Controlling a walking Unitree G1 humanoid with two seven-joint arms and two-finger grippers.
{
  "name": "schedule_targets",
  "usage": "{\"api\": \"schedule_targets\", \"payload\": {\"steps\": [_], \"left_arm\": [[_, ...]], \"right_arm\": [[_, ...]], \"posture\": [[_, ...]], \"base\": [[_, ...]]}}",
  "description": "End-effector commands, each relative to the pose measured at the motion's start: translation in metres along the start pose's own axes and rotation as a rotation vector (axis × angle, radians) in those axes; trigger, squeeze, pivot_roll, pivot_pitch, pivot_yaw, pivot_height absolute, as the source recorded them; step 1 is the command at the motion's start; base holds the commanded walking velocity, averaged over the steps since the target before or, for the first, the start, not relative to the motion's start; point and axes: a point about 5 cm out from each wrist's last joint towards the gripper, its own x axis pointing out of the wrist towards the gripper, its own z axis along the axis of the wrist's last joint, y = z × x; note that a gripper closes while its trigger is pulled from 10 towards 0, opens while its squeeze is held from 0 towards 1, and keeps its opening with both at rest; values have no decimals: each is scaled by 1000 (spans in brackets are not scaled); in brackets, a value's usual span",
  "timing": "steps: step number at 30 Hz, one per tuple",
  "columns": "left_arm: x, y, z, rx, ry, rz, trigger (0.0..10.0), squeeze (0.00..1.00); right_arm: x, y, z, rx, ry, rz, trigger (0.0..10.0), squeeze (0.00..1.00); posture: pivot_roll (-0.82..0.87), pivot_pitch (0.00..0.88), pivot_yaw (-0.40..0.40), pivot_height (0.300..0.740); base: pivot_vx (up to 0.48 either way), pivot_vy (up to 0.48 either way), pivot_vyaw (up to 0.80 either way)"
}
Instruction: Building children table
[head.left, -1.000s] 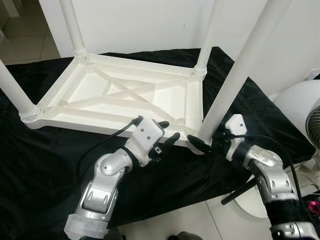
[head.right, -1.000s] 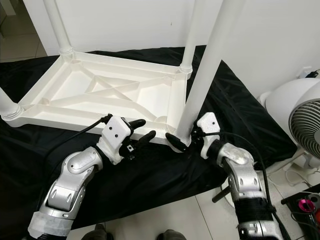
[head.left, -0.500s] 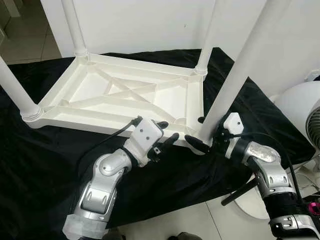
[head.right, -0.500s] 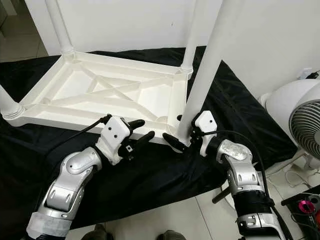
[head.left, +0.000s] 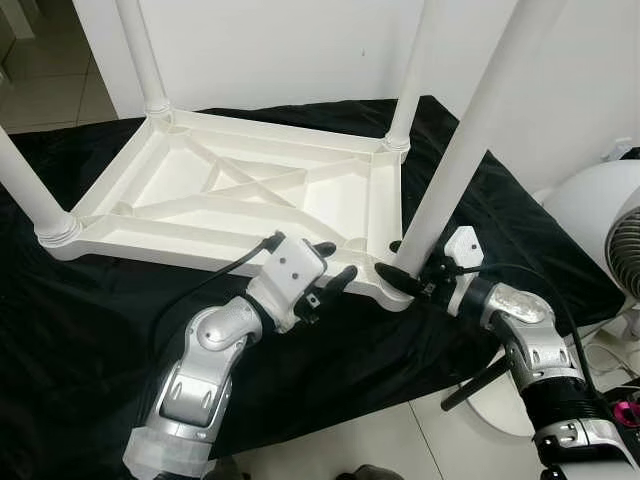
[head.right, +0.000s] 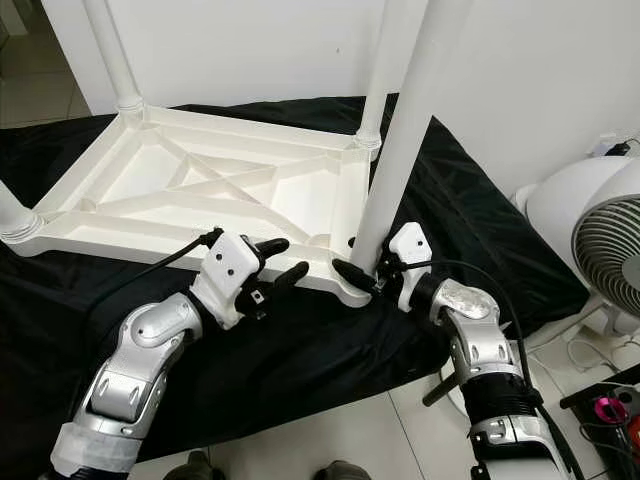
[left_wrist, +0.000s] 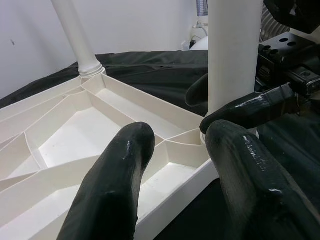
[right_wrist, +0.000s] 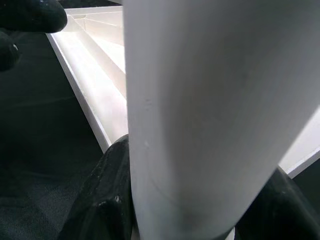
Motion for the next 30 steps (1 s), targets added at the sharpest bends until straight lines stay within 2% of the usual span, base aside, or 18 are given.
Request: {"api": "schedule_targets", "payload": {"steps": [1,2,3,4,5,10,11,13,15,16,17,18,22,24,25,27,30], "left_arm": [[1,1,-3,-7,13,66,10000,0],[1,1,-3,-7,13,66,10000,0],[1,1,-3,-8,13,66,10000,0],[1,1,-3,-8,13,66,10000,0],[1,0,-3,-9,13,67,10000,0],[1,0,-4,-11,18,72,10000,0],[1,0,-4,-11,18,72,10000,0],[1,-1,-5,-11,21,70,10000,0],[1,-1,-5,-11,21,70,10000,0],[0,-1,-5,-14,22,69,10000,0],[0,-1,-5,-14,22,69,10000,0],[0,-1,-6,-15,24,68,10000,0],[0,-1,-6,-15,24,68,10000,0],[2,-2,-6,-16,24,65,10000,0],[2,-2,-6,-16,24,65,10000,0],[4,-3,-6,-18,21,61,10000,0],[4,-3,-6,-18,20,57,10000,0]], "right_arm": [[1,9,-12,26,49,20,0,0],[1,9,-12,26,49,20,0,0],[1,10,-12,41,46,5,4510,0],[1,10,-12,41,46,5,4510,0],[2,11,-11,69,39,-12,10000,0],[10,18,-7,131,-2,-170,10000,0],[10,18,-7,131,-2,-170,10000,0],[13,20,-5,149,-14,-342,10000,0],[13,20,-5,149,-14,-342,10000,0],[14,22,-3,148,-23,-402,10000,0],[14,22,-3,148,-23,-402,10000,0],[14,27,-2,164,-24,-471,10000,0],[14,27,-2,164,-24,-471,10000,0],[20,44,-1,203,7,-706,10000,0],[20,44,-1,203,7,-706,10000,0],[27,57,6,225,17,-828,10000,0],[26,56,9,247,-6,-838,10000,0]], "posture": [[-54,35,-18,740],[-54,35,-18,740],[-56,35,-19,740],[-56,35,-19,740],[-60,38,-22,740],[-66,42,-26,740],[-66,42,-26,740],[-70,41,-26,740],[-70,41,-26,740],[-70,40,-26,740],[-70,40,-26,740],[-72,39,-26,740],[-72,39,-26,740],[-79,39,-23,740],[-79,39,-23,740],[-76,39,-21,740],[-76,39,-21,740]], "base": [[0,0,0],[0,0,0],[0,0,0],[0,0,0],[0,0,0],[0,0,0],[0,0,0],[0,0,0],[0,0,0],[0,0,0],[0,0,0],[0,0,0],[0,0,0],[0,0,0],[0,0,0],[0,0,0],[0,0,0]]}}
